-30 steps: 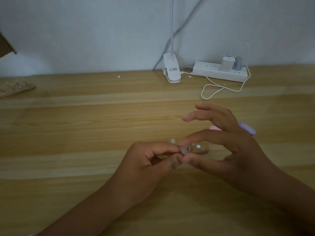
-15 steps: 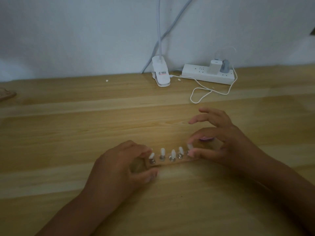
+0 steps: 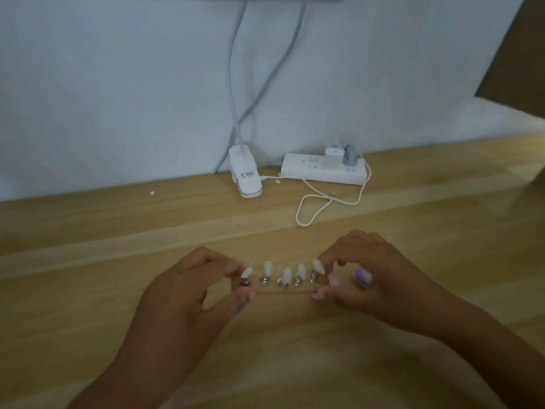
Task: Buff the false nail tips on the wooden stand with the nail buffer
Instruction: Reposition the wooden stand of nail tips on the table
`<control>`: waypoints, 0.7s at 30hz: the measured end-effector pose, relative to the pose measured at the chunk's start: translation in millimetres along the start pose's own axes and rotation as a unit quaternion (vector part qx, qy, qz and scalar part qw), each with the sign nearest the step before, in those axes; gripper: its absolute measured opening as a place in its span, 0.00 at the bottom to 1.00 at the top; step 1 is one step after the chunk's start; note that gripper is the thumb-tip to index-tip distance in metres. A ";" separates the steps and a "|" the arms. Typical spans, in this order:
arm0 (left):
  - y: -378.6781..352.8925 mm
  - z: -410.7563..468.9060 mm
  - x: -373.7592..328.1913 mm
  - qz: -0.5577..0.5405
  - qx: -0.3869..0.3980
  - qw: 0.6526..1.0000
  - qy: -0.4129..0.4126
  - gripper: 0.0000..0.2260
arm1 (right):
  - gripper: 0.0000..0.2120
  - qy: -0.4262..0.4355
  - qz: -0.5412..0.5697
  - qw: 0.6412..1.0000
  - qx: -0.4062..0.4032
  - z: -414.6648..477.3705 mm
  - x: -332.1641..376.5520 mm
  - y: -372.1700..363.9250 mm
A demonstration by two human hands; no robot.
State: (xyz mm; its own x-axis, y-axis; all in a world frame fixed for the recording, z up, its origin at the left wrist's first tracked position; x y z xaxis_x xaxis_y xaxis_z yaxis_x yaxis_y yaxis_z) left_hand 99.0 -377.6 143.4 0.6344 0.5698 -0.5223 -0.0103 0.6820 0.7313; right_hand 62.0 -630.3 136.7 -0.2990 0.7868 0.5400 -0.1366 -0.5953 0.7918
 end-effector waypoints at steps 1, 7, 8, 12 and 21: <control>-7.7 14.1 -5.2 -0.002 -0.001 1.000 -0.001 0.08 | 0.10 -0.013 -0.005 1.000 -0.008 -1.7 -6.8 11.0; -119.6 112.8 -59.5 0.012 0.078 0.996 -0.029 0.12 | 0.10 -0.196 -0.090 0.972 -0.088 -37.2 -91.8 76.8; -143.4 126.1 -71.7 0.017 0.102 0.994 -0.036 0.13 | 0.09 -0.244 -0.095 0.960 -0.101 -46.5 -109.9 85.4; -227.1 155.8 -126.0 0.015 0.183 0.979 -0.091 0.11 | 0.11 -0.382 -0.135 0.900 -0.158 -82.8 -172.8 107.9; -320.0 185.4 -206.2 0.048 0.183 0.974 -0.120 0.09 | 0.10 -0.536 -0.094 0.782 -0.305 -63.3 -282.5 153.2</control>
State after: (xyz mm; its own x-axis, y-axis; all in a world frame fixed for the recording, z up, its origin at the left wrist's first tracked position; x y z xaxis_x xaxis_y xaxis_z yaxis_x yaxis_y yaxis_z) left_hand 114.7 -798.3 98.4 0.8076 0.4684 -0.3582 0.1704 0.3962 0.9022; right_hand 65.7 -954.1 87.3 0.6992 0.3593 0.6180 -0.6052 -0.1626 0.7793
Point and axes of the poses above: each hand's wrist, its own z-axis towards the middle knuckle, its own y-axis out of the back of the hand, x = y × z, the point moved 3 cm from there along z, towards the middle knuckle, and after that the axes turned 6 degrees about -y, right-handed, at the moved point
